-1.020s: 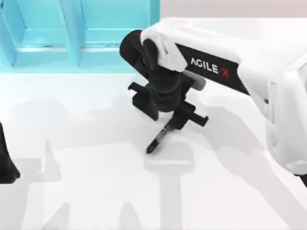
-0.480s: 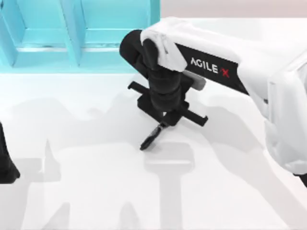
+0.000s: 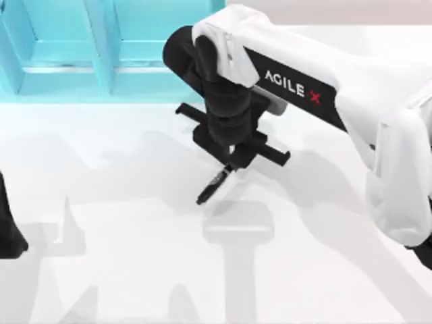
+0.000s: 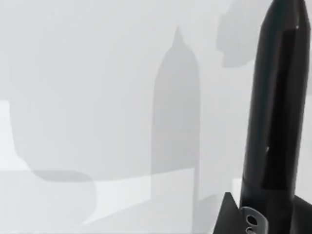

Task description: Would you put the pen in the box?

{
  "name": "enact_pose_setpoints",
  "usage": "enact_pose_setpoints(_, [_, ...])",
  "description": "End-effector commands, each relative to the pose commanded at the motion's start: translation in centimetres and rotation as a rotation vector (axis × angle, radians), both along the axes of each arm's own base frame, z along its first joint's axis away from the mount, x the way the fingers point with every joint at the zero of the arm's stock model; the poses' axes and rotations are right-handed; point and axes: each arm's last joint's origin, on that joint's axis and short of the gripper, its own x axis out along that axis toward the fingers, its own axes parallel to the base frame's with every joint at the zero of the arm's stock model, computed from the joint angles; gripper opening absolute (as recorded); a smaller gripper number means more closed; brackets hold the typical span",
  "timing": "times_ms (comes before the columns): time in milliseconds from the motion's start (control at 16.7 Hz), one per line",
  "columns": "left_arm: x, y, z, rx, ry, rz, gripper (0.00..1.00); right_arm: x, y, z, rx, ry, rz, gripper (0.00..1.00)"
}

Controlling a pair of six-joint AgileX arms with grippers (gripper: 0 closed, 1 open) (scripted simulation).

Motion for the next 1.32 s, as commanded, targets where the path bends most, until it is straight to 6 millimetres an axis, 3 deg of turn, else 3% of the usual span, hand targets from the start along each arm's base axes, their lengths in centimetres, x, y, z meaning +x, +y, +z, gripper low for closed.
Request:
enact_pose_setpoints(540, [0.0,0.0,0.0,0.0,0.0,0.0,1.0,-0.3,-0.5,7.4,0.005,-0.013,0.0,0.0])
enact_pose_setpoints(1020, [0.0,0.0,0.0,0.0,0.0,0.0,1.0,-0.2,-1.2,8.0,0.003,-0.015,-0.011,0.0])
enact_pose_setpoints(1200, [0.0,0.0,0.0,0.0,0.0,0.0,1.0,2.3,-5.3,8.7,-0.004,-0.012,-0.087,0.0])
enact_pose_setpoints(1320, [0.0,0.0,0.0,0.0,0.0,0.0,1.0,4.6,-10.6,9.4,-0.009,-0.011,-0.182,0.0])
